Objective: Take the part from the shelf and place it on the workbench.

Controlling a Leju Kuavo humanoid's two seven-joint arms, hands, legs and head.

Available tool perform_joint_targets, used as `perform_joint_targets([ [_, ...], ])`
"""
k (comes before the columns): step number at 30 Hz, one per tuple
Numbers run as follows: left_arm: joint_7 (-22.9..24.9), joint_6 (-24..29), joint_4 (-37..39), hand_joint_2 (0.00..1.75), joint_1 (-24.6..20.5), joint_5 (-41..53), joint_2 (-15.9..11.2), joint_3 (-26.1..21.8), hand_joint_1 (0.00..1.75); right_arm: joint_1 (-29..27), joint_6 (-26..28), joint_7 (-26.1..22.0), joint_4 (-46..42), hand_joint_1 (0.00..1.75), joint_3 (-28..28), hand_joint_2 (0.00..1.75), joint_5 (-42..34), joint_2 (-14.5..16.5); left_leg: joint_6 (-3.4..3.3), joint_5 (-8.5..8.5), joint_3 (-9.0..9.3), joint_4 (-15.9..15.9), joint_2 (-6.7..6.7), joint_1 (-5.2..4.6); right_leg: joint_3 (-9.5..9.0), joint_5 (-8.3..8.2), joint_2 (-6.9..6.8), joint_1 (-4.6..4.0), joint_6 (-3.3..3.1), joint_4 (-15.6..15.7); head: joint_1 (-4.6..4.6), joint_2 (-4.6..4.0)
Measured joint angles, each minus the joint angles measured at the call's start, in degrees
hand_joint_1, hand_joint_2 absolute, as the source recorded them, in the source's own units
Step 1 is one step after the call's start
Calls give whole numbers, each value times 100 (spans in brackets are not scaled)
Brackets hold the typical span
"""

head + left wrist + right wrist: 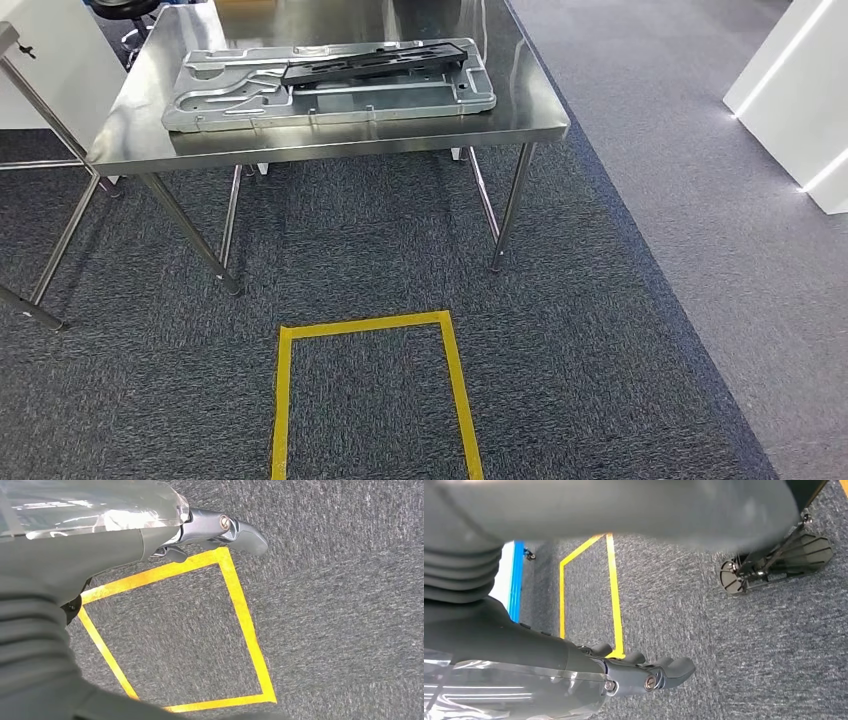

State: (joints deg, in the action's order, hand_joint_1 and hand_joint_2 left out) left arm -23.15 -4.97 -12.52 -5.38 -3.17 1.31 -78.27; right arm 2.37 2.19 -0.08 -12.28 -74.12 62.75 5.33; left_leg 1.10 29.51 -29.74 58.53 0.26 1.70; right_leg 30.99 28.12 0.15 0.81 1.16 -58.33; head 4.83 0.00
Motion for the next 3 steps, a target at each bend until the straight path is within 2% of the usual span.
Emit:
perform_joint_targets([
  [2,8,2,0,175,-2,0,-7,0,0,0,2,-1,0,0,0,175,0,0,-2,0,-1,1,0,-5,0,-3,1,1,5,4,0,0],
  [3,8,3,0,175,-2,0,-9,0,0,0,2,-1,0,0,0,175,0,0,-2,0,-1,1,0,-5,0,-3,1,1,5,5,0,0],
])
